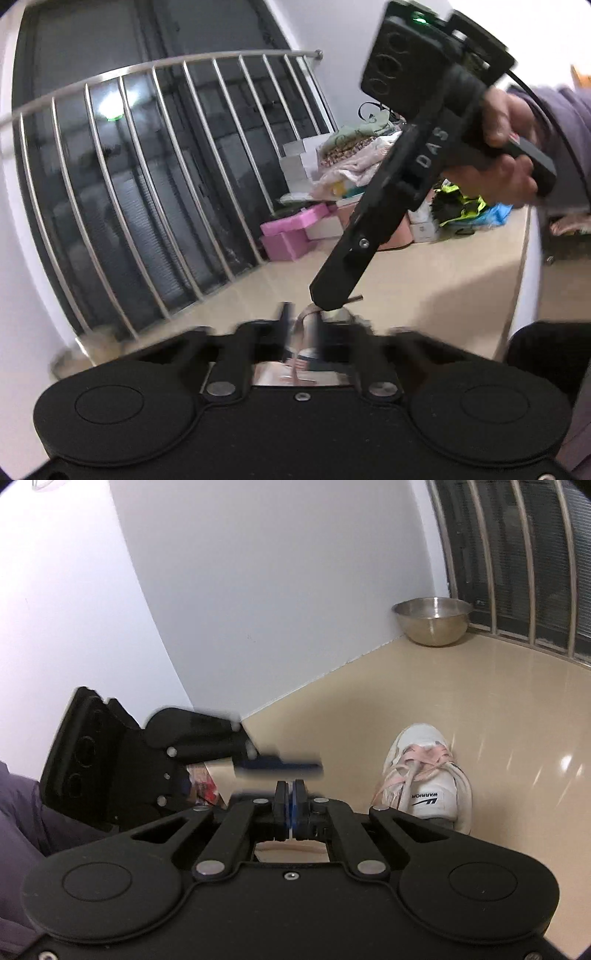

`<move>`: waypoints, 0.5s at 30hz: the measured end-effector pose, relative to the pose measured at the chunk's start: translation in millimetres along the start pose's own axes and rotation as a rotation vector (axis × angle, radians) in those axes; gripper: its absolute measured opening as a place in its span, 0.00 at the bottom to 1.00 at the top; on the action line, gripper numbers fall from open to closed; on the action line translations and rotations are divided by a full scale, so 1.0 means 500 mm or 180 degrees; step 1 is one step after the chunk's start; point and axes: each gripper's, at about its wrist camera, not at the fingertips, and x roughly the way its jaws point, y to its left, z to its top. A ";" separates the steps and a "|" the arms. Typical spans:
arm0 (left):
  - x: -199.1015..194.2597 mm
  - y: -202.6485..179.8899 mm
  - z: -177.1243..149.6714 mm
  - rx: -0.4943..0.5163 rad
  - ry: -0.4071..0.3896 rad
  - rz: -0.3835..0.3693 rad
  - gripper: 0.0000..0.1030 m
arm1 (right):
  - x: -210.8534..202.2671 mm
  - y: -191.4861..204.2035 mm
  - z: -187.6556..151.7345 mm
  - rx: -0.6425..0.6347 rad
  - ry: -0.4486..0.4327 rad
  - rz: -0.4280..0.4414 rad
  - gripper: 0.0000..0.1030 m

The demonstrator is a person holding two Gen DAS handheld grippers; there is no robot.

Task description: Lace up shoes with both hands

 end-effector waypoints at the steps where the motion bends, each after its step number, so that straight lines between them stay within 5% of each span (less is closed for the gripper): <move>1: 0.002 0.007 -0.002 -0.0223 0.0022 0.0044 0.01 | -0.004 -0.001 -0.003 0.0011 -0.0053 -0.0037 0.01; 5: 0.009 0.055 -0.017 -0.1486 0.0144 0.0196 0.01 | -0.035 -0.020 -0.036 0.0289 -0.0549 -0.0199 0.28; 9: 0.025 0.080 -0.027 -0.2324 0.0210 0.0202 0.01 | -0.040 -0.019 -0.087 0.0479 -0.0970 -0.0255 0.29; 15: 0.043 0.067 0.011 -0.1982 0.0396 0.0100 0.02 | -0.024 -0.006 -0.102 0.0523 -0.1176 -0.0168 0.31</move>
